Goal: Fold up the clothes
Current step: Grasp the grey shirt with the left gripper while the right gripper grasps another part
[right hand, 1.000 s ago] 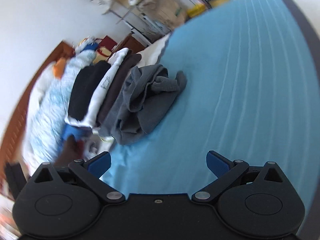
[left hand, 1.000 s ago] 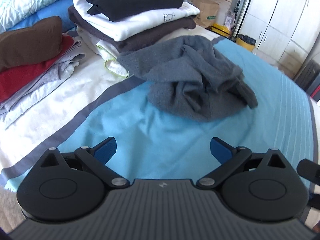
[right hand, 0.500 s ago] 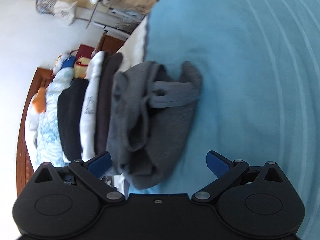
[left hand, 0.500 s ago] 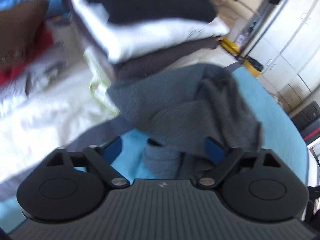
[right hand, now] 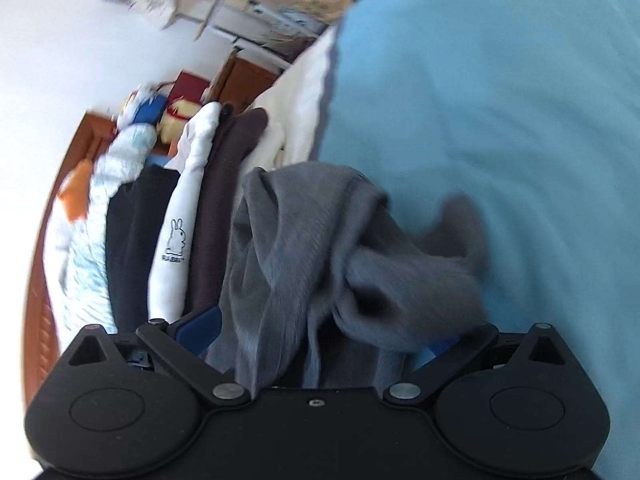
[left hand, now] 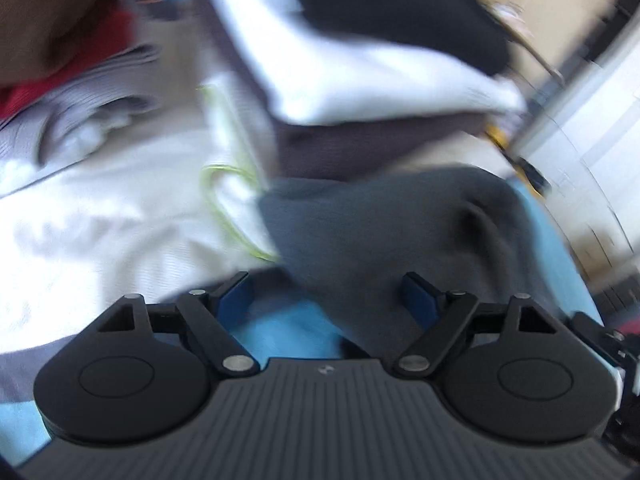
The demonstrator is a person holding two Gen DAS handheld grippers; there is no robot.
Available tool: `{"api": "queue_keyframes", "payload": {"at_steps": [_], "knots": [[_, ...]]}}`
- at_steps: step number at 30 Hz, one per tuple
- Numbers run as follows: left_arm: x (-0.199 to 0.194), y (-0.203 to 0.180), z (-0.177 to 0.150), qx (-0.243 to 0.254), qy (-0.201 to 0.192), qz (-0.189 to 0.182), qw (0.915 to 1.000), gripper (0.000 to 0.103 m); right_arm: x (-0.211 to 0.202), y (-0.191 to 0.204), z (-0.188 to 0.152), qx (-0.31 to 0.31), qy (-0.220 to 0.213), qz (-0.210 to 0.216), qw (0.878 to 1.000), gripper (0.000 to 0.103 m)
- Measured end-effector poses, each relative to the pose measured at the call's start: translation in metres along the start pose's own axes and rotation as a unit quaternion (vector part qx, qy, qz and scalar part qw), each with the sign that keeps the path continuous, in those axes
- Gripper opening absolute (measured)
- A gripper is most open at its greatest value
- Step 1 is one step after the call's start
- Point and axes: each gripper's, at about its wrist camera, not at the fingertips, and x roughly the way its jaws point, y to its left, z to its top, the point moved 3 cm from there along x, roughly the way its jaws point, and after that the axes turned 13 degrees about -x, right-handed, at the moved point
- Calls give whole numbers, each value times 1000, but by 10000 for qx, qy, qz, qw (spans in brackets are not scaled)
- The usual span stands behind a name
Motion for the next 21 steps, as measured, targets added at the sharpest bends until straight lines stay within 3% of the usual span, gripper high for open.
{"api": "queue_keyframes", "payload": {"at_steps": [1, 2, 3, 4, 5, 6, 8, 15, 19, 21], "knots": [[4, 1, 0, -13, -50, -81, 10000, 81, 8, 3, 2, -118, -34, -59, 9999, 102], [6, 0, -1, 38, -72, -174, 9998, 66, 14, 6, 4, -261, -68, -129, 9996, 94], [8, -6, -4, 277, -10, -304, 9992, 48, 16, 10, 4, -464, -101, -222, 9986, 68], [9, -12, -7, 476, 65, -414, 9980, 18, 19, 15, 3, -742, -102, -344, 9966, 50], [10, -18, -12, 557, 173, -470, 9972, 5, 17, 23, 2, -1185, -55, -520, 9916, 34], [11, -25, -17, 646, 252, -530, 9962, 5, 10, 32, 0, -1600, -72, -664, 9849, 25], [4, -41, -28, 972, 154, -657, 9930, 5, -6, 49, -3, -2387, -114, -919, 9667, 18], [-50, -100, -83, 2159, -59, -1315, 9675, 3, -107, 72, 8, -3785, -358, -839, 9211, 15], [-88, -126, -123, 2804, -283, -1498, 9477, 3, -168, 68, 6, -4424, -192, -1186, 8887, 15], [-100, -141, -144, 3000, -337, -1554, 9406, 3, -199, 61, 6, -4485, -230, -1303, 8839, 15]]}}
